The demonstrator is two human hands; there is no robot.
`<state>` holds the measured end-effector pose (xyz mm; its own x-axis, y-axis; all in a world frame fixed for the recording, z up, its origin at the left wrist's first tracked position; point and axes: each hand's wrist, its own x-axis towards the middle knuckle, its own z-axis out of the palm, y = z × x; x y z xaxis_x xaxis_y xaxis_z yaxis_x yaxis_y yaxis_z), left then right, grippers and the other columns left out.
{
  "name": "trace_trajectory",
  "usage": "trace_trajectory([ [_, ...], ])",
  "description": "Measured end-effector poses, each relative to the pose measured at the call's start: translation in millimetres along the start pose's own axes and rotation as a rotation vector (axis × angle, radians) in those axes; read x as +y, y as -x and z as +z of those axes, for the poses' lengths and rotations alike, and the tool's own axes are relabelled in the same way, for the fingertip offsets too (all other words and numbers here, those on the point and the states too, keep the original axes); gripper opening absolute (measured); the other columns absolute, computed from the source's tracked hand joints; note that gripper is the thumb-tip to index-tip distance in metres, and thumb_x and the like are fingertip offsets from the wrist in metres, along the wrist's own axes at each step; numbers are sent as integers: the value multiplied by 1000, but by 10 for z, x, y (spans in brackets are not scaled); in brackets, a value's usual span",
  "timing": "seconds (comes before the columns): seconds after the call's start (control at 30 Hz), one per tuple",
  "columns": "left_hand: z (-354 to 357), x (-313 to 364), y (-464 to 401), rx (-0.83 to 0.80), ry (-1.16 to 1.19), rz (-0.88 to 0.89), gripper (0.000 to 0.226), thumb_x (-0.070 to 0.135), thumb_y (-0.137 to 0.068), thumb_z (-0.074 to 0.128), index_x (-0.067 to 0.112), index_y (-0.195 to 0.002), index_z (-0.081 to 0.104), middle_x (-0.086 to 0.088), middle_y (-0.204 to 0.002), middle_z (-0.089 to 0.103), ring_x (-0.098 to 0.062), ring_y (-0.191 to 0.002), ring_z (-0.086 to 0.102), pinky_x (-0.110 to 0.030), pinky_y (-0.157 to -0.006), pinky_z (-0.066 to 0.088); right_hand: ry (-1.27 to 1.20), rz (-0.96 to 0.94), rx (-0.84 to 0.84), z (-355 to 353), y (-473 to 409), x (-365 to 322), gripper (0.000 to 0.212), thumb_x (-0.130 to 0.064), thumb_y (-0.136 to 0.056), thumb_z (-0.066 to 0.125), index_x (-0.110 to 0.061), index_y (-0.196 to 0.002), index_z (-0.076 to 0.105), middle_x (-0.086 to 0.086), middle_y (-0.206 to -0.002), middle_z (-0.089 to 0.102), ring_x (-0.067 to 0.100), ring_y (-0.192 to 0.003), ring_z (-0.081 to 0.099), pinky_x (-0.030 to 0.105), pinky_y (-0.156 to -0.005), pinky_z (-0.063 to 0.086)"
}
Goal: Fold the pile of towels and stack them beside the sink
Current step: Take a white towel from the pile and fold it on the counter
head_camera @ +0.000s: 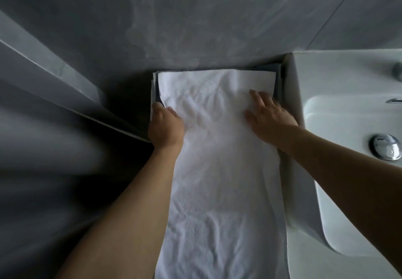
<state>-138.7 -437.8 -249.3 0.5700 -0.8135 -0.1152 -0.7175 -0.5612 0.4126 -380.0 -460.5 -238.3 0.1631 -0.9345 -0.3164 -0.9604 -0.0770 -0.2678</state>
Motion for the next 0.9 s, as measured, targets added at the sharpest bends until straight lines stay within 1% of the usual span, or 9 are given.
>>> trace_trajectory([
  [0.1,-42,-73,-111,39,-2,60,34,28,-106,35,-1,-122,44,-25,-118,64,-47,-107,61,-48,-83,47,110,46,-122,13,-101,32,64,-58,-98,23,-29,-153,7,5,-162,7,26,-148,14,44,-117,15],
  [0.17,-85,-211,-208,45,-54,82,34,29,-106,33,-1,-120,43,-27,-115,64,-48,-105,61,-50,-83,47,224,61,-147,-14,-143,25,68,-60,-97,16,-25,-154,9,5,-163,5,24,-148,12,44,-118,8],
  [0.3,-109,-268,-304,-80,-124,87,37,35,-104,35,3,-119,44,-23,-116,63,-44,-105,61,-50,-87,51,316,111,-56,-106,-251,-157,57,-44,-99,25,-8,-140,41,17,-146,38,32,-130,42,43,-107,31],
  [0.4,-77,-97,-347,54,-137,158,41,36,-97,50,6,-125,50,-19,-126,56,-41,-115,52,-47,-93,43,285,77,93,-137,-383,-276,47,-35,-99,31,-5,-129,51,17,-131,49,35,-120,47,43,-101,36],
  [0.5,8,90,-405,193,-156,467,39,25,-88,55,8,-123,57,-18,-125,56,-39,-113,52,-45,-93,38,158,-65,200,-33,-538,-340,44,-37,-98,37,-10,-132,45,14,-134,46,33,-124,42,44,-106,32],
  [0.57,135,140,-431,109,-141,749,35,22,-90,52,7,-120,61,-16,-127,59,-38,-116,54,-45,-97,39,50,-86,175,109,-600,-367,49,-39,-99,36,-14,-141,36,12,-145,36,31,-135,31,44,-114,22],
  [0.63,263,86,-456,-30,-199,883,41,29,-95,46,12,-130,57,-12,-141,52,-34,-131,47,-46,-108,34,30,-81,171,277,-622,-301,57,-43,-101,29,-20,-152,22,8,-159,19,26,-146,14,41,-120,5],
  [0.77,450,-102,-536,-113,-324,813,59,48,-100,25,27,-155,26,1,-164,19,-22,-152,11,-50,-122,8,150,-194,301,395,-643,-24,61,-50,-100,26,-23,-154,25,8,-159,25,26,-147,19,43,-121,8],
  [0.9,546,-126,-508,-41,-355,736,67,56,-100,22,26,-159,16,0,-167,11,-22,-154,4,-51,-123,2,154,-254,365,421,-696,89,61,-48,-98,30,-19,-152,30,7,-156,32,28,-146,23,43,-121,10],
])
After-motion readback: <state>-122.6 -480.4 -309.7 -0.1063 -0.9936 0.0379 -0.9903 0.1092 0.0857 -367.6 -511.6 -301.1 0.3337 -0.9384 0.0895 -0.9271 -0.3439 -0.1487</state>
